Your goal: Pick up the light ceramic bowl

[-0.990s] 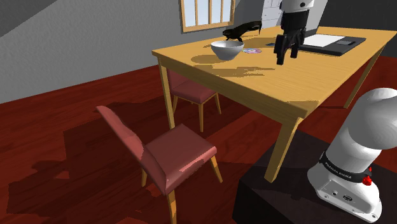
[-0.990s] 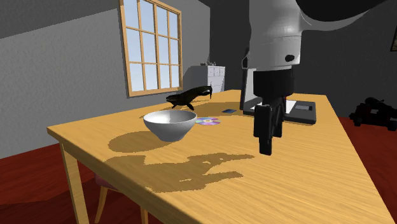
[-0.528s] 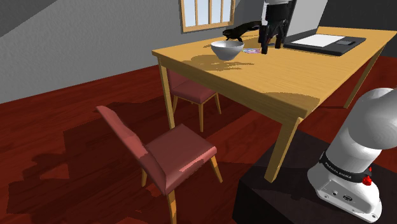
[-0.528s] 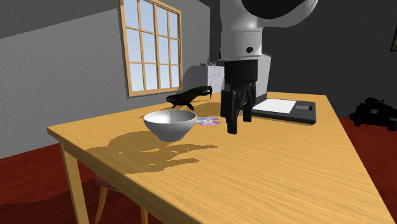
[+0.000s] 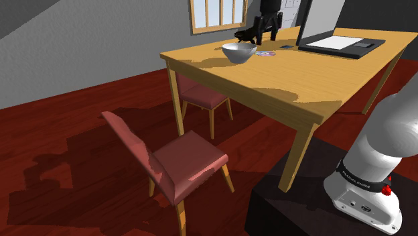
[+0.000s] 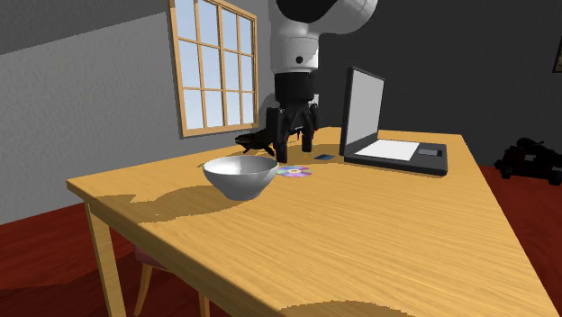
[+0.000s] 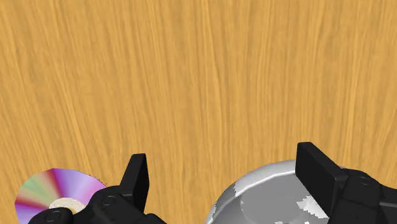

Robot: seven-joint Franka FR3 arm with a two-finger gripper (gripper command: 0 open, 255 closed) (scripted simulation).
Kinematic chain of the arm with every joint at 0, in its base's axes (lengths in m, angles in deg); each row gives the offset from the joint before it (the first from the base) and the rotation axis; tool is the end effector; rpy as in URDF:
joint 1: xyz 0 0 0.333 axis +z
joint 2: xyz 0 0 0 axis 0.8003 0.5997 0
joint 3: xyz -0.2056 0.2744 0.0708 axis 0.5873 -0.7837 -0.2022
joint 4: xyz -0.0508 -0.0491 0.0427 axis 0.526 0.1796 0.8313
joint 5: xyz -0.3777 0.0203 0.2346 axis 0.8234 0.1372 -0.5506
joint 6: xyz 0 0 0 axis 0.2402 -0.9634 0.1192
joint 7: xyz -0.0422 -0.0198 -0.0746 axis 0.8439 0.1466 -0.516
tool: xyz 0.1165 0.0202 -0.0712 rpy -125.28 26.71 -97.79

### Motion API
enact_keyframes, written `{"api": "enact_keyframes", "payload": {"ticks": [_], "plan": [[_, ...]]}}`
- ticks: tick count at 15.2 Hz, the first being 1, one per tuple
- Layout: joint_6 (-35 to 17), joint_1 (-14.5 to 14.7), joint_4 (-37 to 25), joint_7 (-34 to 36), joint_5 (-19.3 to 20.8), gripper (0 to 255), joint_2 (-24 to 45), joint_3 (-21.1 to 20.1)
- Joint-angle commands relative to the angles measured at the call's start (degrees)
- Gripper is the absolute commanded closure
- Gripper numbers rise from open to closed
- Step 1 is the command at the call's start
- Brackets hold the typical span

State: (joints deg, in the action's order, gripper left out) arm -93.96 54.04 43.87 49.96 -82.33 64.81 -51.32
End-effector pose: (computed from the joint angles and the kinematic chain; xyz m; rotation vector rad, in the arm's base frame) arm 0.5224 -0.0713 0.6280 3.0844 -0.1399 0.0044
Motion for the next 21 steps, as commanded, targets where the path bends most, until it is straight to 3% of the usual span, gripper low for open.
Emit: {"api": "enact_keyframes", "payload": {"ticks": [1,7,17,18,21], "plan": [[0.9,-0.2,-5.6,-1.2,-0.5,0,4.1,0.7],[5.0,-1.2,-25.7,-4.0,-3.2,0,18.4,2.1],[-1.6,-1.1,-16.9,-3.6,-2.8,0,16.3,1.9],[-1.5,-1.1,-17.1,-3.6,-2.8,255,16.3,1.9],[-1.5,-1.0,-17.1,-3.5,-2.8,255,16.3,1.9]]}}
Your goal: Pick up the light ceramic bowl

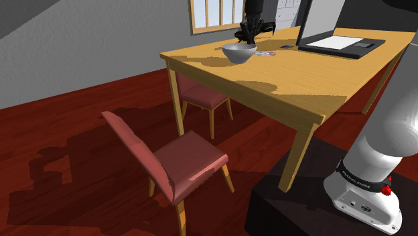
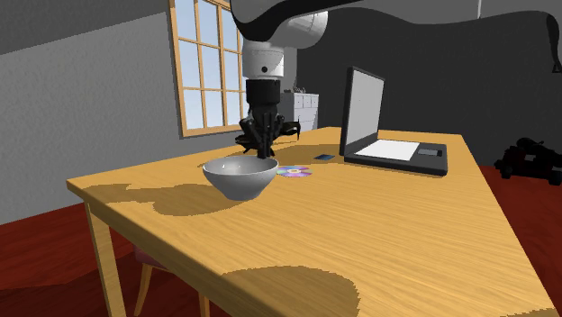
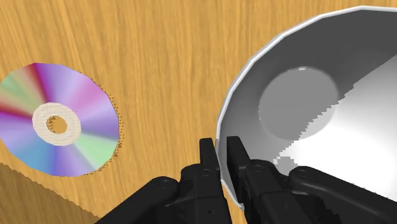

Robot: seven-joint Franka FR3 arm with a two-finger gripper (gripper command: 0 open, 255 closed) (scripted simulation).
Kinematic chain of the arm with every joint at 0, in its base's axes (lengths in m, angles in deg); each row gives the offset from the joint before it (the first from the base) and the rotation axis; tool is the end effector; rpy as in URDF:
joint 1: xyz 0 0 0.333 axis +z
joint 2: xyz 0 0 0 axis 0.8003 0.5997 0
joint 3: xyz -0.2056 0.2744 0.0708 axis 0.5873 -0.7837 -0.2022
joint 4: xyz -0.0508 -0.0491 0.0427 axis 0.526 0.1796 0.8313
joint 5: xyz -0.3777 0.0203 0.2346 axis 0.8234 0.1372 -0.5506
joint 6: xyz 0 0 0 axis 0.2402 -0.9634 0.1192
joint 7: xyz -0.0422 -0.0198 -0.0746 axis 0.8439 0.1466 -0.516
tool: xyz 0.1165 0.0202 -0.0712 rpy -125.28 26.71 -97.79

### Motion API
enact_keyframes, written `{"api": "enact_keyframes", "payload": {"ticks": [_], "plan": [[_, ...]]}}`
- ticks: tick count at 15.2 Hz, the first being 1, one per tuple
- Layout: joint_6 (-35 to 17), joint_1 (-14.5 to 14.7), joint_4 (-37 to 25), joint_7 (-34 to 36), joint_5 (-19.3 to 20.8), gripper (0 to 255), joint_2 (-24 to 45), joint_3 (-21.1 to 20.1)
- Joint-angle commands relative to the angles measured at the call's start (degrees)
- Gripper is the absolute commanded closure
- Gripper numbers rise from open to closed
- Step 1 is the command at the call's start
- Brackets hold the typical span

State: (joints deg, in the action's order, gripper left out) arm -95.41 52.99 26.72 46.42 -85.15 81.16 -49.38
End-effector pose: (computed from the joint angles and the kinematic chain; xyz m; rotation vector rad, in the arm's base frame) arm 0.6239 -0.0993 0.6249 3.0935 -0.1315 0.0657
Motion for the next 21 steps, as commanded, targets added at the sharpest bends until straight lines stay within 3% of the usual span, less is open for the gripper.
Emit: {"api": "enact_keyframes", "payload": {"ticks": [1,6,21], "plan": [[0.0,0.0,0.0,0.0,0.0,255,0.0,0.0],[-0.1,0.0,0.2,0.0,0.0,255,-0.1,0.0],[13.8,-0.6,-19.4,-1.0,-0.9,255,5.7,0.3]]}}
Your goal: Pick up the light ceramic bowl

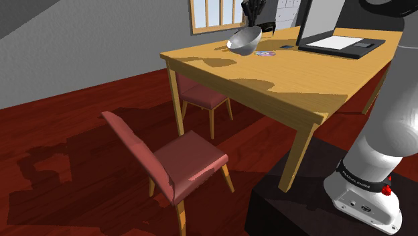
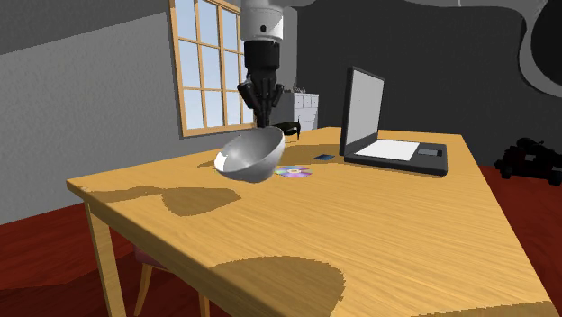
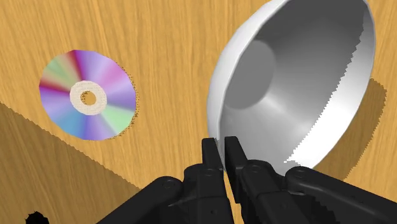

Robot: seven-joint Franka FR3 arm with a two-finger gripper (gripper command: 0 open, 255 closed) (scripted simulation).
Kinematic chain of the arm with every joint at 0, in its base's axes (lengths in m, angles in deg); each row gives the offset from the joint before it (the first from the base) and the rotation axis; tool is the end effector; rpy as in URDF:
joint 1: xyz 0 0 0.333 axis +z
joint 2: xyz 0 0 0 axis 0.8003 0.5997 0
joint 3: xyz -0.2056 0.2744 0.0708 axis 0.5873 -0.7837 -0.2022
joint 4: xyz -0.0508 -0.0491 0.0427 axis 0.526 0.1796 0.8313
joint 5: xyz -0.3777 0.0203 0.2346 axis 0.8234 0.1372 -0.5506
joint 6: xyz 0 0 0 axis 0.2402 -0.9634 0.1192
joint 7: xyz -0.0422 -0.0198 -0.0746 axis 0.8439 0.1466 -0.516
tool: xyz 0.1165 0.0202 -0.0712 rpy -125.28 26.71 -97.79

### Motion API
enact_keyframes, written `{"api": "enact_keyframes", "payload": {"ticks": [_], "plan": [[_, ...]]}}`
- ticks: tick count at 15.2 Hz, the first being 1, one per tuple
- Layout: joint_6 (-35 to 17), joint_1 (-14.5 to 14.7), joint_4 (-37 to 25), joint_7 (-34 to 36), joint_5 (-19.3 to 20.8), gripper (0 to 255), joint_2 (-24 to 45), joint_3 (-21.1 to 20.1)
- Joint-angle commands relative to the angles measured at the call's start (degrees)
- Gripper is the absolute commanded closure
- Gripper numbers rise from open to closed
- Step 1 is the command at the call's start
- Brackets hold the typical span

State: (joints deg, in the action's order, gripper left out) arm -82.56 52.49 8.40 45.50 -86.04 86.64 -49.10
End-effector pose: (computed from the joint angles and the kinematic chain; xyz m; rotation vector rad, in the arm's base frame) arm 0.6274 -0.0995 0.7097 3.0935 -0.1314 0.0664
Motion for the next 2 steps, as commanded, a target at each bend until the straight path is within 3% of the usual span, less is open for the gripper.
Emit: {"api": "enact_keyframes", "payload": {"ticks": [1,2], "plan": [[1.1,-0.1,-1.3,-0.1,0.0,255,0.3,0.0],[1.1,-0.1,-1.4,-0.1,-0.1,255,0.3,0.0]]}}
